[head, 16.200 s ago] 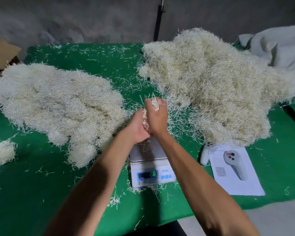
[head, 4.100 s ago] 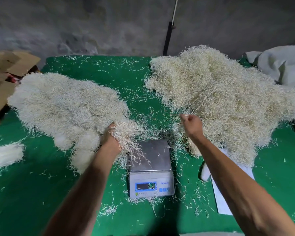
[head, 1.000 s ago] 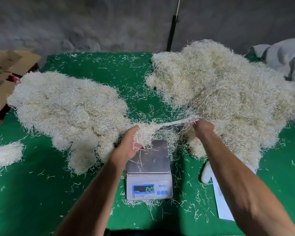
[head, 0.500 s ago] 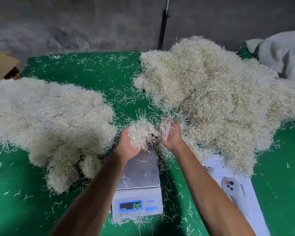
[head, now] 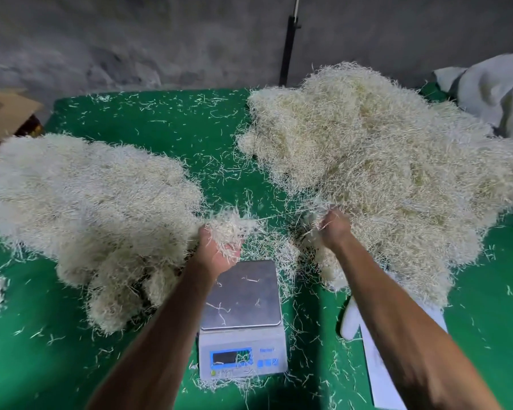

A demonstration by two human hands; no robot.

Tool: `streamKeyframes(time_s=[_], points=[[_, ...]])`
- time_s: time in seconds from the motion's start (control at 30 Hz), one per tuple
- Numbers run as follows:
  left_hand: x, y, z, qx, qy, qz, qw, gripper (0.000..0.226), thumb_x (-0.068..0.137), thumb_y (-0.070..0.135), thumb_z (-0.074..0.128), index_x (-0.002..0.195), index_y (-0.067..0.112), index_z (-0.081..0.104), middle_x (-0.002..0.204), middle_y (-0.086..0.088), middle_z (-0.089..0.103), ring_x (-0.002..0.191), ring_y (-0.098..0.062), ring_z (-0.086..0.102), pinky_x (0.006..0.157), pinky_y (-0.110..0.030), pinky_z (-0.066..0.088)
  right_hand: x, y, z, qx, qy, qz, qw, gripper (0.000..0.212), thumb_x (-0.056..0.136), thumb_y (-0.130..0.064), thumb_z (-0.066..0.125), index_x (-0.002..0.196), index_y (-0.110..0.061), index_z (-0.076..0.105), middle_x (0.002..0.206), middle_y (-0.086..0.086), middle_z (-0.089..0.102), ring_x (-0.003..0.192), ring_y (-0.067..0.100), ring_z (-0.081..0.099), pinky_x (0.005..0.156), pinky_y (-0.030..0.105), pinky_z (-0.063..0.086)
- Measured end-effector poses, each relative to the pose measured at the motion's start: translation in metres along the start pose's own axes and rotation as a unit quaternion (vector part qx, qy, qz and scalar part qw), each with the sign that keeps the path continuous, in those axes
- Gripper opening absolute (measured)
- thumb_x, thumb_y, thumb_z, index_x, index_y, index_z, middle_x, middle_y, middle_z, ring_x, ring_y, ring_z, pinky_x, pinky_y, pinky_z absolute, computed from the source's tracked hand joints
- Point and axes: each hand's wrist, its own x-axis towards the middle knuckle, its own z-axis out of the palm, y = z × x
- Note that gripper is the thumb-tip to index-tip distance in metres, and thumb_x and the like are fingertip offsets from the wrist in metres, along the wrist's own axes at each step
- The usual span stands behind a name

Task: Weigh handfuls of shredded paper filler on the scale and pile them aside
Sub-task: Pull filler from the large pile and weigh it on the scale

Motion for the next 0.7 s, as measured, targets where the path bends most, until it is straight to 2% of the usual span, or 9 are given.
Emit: streamKeyframes(time_s=[0.07,0.17,0.23,0.3,0.37,0.47,0.6,0.63,0.7], points=[[0.0,0.0,-0.016,0.018,0.02,0.009,1.0,0.034,0.103,0.051,0.041,0.098,0.022,0.057,0.091,0.002,0.058,0.079,-0.014,0.055,0.071,-0.028,0.047,0.009,-0.006,-0.011,-0.038,0.018,-0.027,0.999,0.029,0.11,-0.02,0.041,0.084,-0.012,0.048,0.076,0.0,0.045,0.065,0.01,0.045,0.065,0.025,0.049],[0.006,0.012,-0.03,-0.056,0.051,0.002,0.997,0.036,0.105,0.038,0.034,0.098,0.018,0.063,0.078,-0.001,0.066,0.073,-0.018,0.062,0.064,-0.021,0.053,0.019,-0.024,-0.025,0.071,0.08,-0.001,0.994,0.008,0.105,-0.001,0.042,0.104,-0.007,0.047,0.074,0.002,0.04,0.059,0.01,0.039,0.062,0.025,0.041],[0.009,0.024,-0.043,-0.08,0.086,0.01,0.993,0.043,0.105,0.04,0.028,0.106,0.017,0.065,0.094,0.001,0.066,0.089,-0.019,0.064,0.082,-0.023,0.053,0.023,-0.03,-0.041,0.079,0.103,0.005,0.991,0.012,0.104,0.001,0.04,0.102,-0.008,0.047,0.076,0.002,0.04,0.061,0.009,0.041,0.061,0.022,0.042],[0.01,0.031,-0.056,-0.095,0.095,0.019,0.991,0.045,0.106,0.038,0.024,0.112,0.018,0.063,0.104,0.0,0.064,0.097,-0.019,0.062,0.09,-0.026,0.051,0.022,-0.029,-0.047,-0.007,0.068,-0.031,0.997,0.016,0.106,-0.004,0.044,0.093,-0.006,0.053,0.088,0.007,0.054,0.072,0.014,0.055,0.062,0.025,0.053],[0.003,0.027,-0.059,-0.047,0.087,0.006,0.995,0.042,0.106,0.034,0.025,0.092,0.017,0.06,0.082,-0.002,0.062,0.072,-0.017,0.062,0.068,-0.024,0.05,0.01,-0.022,-0.037,-0.161,0.02,-0.061,0.985,0.018,0.103,-0.013,0.057,0.104,0.004,0.064,0.108,0.021,0.066,0.086,0.027,0.063,0.083,0.04,0.06],[-0.013,0.017,-0.045,0.029,0.067,-0.01,0.997,0.04,0.106,0.042,0.028,0.094,0.019,0.058,0.075,-0.001,0.051,0.06,-0.016,0.051,0.056,-0.024,0.046,-0.01,-0.014,-0.016,-0.422,-0.036,-0.121,0.897,0.039,0.095,-0.021,0.072,0.12,0.008,0.064,0.128,0.029,0.063,0.106,0.033,0.064,0.103,0.046,0.051],[-0.034,0.01,-0.039,0.19,-0.014,0.06,0.98,0.059,0.101,0.021,0.059,0.154,0.018,0.035,0.126,-0.007,0.058,0.104,-0.019,0.059,0.066,-0.033,0.052,-0.043,-0.011,0.009,-0.617,0.084,-0.279,0.731,0.035,0.095,-0.024,0.071,0.125,-0.008,0.062,0.135,0.016,0.053,0.103,0.024,0.065,0.092,0.036,0.058],[-0.029,0.008,-0.042,0.21,-0.037,0.072,0.974,0.076,0.093,0.006,0.068,0.157,0.021,0.03,0.138,0.0,0.052,0.111,-0.01,0.058,0.069,-0.026,0.057,-0.053,-0.007,0.015,-0.594,0.093,-0.337,0.725,0.031,0.097,-0.027,0.067,0.122,-0.008,0.064,0.126,0.012,0.059,0.089,0.016,0.065,0.081,0.027,0.058],[-0.029,0.003,-0.04,0.191,-0.103,0.005,0.976,0.075,0.084,0.011,0.078,0.149,0.025,0.043,0.129,0.005,0.056,0.107,-0.002,0.06,0.082,-0.025,0.06,-0.08,0.011,0.034,-0.475,-0.034,-0.347,0.808,0.046,0.1,-0.049,0.058,0.113,-0.006,0.068,0.105,0.011,0.072,0.061,0.008,0.061,0.065,0.024,0.057]])
